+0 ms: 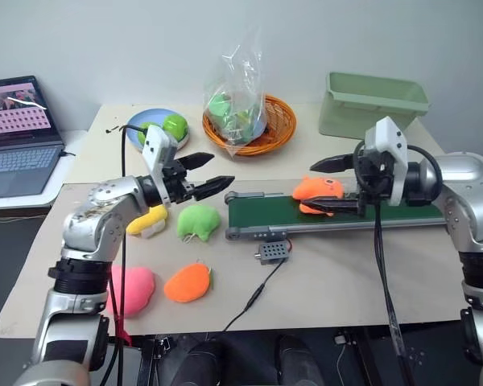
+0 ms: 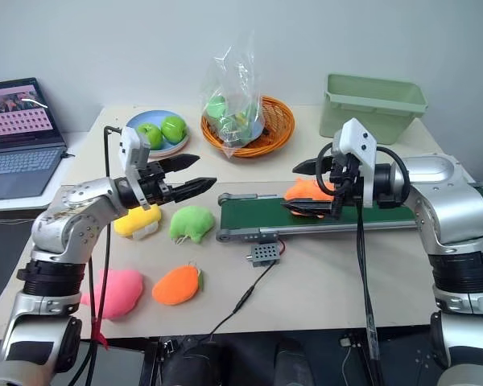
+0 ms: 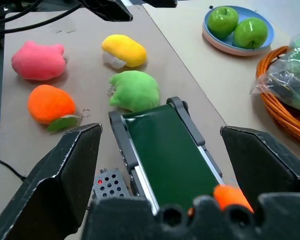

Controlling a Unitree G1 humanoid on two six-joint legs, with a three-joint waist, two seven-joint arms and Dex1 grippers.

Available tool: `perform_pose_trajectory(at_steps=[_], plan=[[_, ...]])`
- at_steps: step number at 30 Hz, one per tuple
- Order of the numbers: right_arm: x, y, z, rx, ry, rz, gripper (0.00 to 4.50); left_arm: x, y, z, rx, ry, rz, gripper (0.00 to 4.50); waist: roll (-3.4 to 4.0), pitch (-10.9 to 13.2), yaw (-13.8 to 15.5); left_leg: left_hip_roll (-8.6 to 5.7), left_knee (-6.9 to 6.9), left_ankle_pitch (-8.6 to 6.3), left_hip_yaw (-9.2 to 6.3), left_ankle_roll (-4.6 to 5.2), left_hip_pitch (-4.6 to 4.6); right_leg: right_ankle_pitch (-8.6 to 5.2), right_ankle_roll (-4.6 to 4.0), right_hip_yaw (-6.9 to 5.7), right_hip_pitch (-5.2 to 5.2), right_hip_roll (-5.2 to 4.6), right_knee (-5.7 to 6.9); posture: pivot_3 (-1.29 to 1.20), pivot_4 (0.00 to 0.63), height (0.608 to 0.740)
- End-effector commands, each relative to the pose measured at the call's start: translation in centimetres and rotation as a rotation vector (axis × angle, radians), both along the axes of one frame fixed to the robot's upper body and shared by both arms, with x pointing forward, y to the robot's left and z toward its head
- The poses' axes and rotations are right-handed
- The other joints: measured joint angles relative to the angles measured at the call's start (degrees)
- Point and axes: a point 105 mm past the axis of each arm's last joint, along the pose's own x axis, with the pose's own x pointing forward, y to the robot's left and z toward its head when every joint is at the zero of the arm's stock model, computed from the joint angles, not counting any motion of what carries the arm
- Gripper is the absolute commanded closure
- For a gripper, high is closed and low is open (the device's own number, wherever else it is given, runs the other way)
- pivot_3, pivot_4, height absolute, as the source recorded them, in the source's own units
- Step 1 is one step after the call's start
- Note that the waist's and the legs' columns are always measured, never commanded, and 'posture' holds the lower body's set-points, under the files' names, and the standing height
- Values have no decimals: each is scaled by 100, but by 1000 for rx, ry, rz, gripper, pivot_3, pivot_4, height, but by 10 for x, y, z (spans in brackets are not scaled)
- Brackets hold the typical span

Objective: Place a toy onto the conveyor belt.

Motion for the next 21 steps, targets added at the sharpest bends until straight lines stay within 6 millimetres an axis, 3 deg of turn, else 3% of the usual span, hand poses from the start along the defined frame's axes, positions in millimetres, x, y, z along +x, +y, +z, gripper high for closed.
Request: perform_pose_trajectory(at_steps=[1,21], plan=[[-4,-4,18,31,-41,31,0,-23,6,19,7,-47,-38,93,-1,1,-13,2,-1,-1,0,1,-2,0,0,0,-1,1,-3,0,150,740],[6,21,29,85,0,167,0,-37,28,26,-50,-59,85,93,0,1,-12,3,-2,0,1,-3,2,1,-2,3,-2,0,-1,0,150,740]])
